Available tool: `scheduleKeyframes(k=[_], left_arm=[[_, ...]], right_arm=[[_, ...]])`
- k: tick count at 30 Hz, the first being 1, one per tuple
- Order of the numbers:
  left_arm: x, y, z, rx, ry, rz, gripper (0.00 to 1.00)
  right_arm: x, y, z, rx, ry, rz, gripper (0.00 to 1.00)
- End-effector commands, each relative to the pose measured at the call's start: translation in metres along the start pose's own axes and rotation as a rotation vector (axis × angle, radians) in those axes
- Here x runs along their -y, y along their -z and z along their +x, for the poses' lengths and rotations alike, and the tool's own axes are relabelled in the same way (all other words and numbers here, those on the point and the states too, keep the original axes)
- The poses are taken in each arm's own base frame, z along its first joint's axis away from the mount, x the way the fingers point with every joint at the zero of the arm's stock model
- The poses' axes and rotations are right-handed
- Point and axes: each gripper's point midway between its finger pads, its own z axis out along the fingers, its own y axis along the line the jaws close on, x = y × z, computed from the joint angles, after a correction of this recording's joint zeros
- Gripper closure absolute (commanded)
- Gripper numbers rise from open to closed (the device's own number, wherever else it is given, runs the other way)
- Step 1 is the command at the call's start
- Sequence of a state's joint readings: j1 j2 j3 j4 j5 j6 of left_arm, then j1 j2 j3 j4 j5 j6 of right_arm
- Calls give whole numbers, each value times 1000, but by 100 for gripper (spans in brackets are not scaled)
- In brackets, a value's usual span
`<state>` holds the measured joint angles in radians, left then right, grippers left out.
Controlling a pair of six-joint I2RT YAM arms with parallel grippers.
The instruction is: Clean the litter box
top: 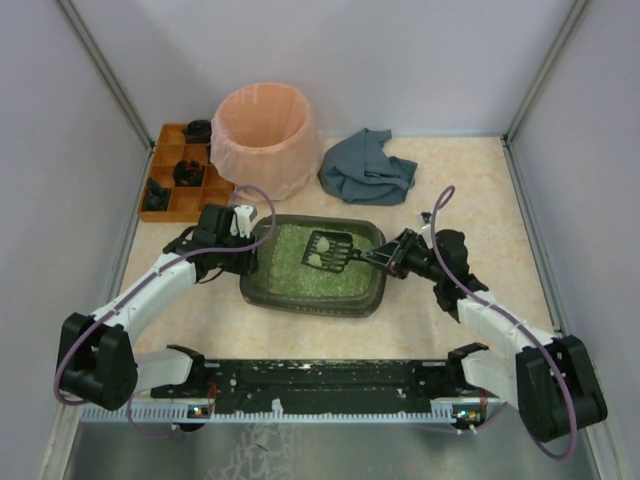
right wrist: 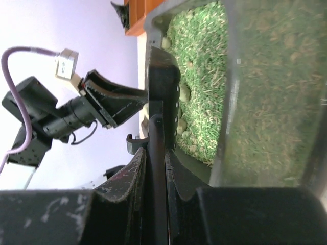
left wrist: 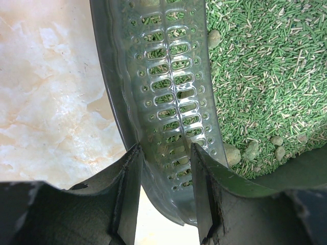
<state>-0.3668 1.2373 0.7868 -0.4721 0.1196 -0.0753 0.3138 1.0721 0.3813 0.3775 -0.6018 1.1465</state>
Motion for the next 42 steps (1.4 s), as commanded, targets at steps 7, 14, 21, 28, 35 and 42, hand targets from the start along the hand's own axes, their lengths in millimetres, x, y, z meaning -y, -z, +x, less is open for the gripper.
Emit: scheduleKeyframes(k=[7, 14, 21, 28, 35, 42], left_arm=[[23, -2, -3, -4, -5, 107, 53], [24, -1, -4, 4, -3, 109, 53], [27, 4, -12, 39, 4, 123, 53], [30, 9, -26, 81, 12, 125, 52], [26, 9, -38, 112, 17, 97, 52], [25, 11, -40, 145, 25, 95, 52]], right_arm=[[-7, 7, -17, 82, 22, -10, 100], [-31, 0, -7, -23, 90, -96, 100], [-42, -3, -2, -48, 118, -131, 100], [-28, 6, -23, 99, 58, -80, 100], [-16, 4, -25, 90, 80, 15, 100], [-33, -3, -20, -2, 112, -29, 100]])
